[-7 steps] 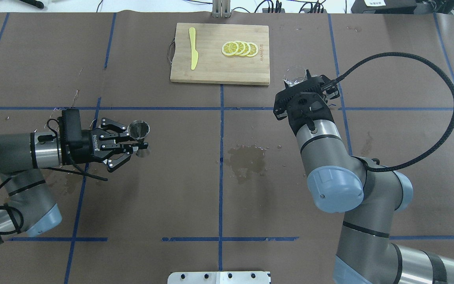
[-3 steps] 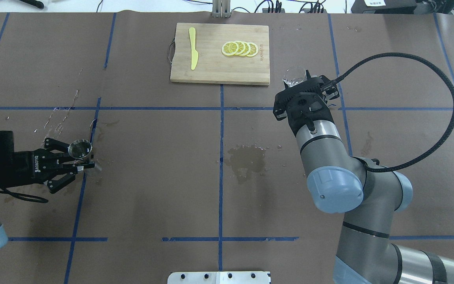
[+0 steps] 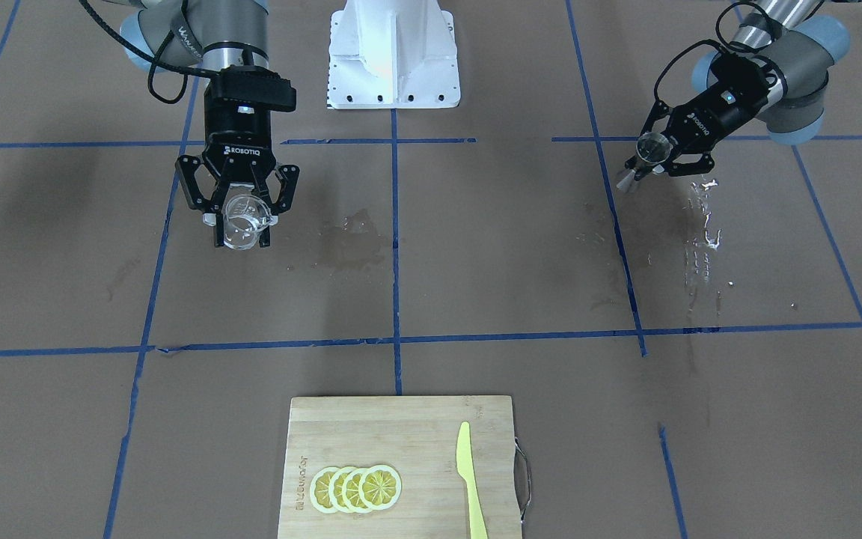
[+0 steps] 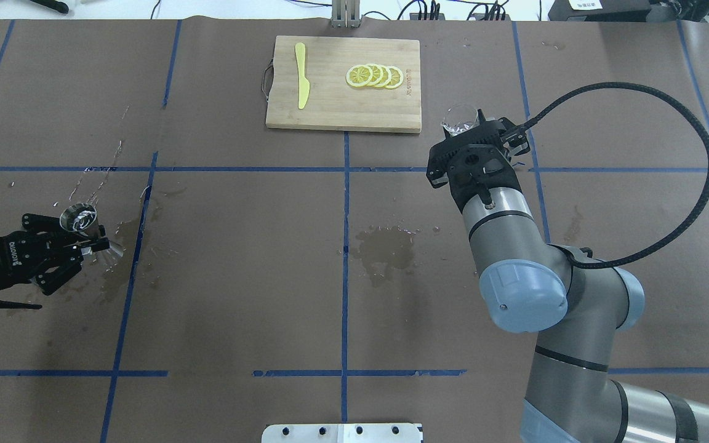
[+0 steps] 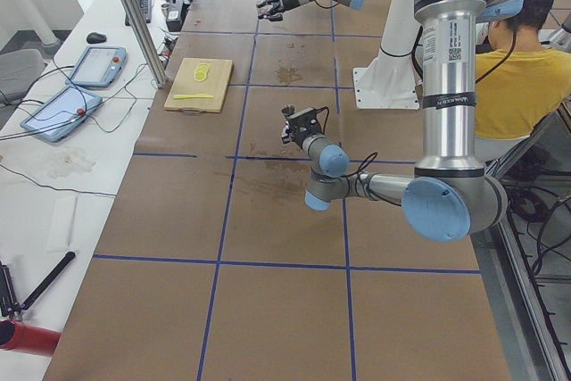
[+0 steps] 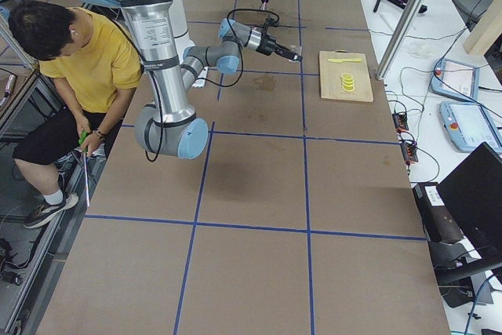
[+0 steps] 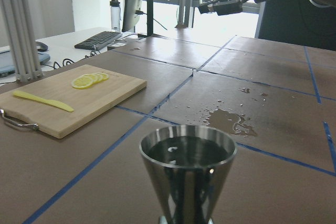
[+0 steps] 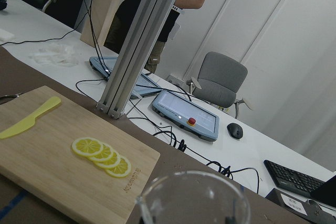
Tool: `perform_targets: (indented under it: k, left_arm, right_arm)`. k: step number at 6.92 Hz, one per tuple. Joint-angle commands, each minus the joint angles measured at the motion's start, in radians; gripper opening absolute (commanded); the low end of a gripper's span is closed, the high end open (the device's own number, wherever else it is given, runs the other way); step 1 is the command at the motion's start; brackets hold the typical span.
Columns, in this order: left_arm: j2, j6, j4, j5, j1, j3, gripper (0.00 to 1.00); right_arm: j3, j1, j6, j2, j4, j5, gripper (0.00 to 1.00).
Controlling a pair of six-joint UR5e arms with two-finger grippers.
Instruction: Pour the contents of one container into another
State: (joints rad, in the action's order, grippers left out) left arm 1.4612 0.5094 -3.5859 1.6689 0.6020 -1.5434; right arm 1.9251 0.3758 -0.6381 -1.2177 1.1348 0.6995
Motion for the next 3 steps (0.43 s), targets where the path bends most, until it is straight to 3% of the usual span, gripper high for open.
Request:
perform_targets:
  k: [1,3]
  left_arm:
    - [-0.038,0.038,-0.025,-0.13,-0.022,0.003,0.0]
    - [-0.041,0.043,-0.025,-0.295,-0.121,0.006,0.0]
  right_arm:
    - [0.0,0.0,0.0,0.001,-0.001,0.0,0.0]
    - [0.0,0.002,0.0,0.003,-0.001,0.0,0.0]
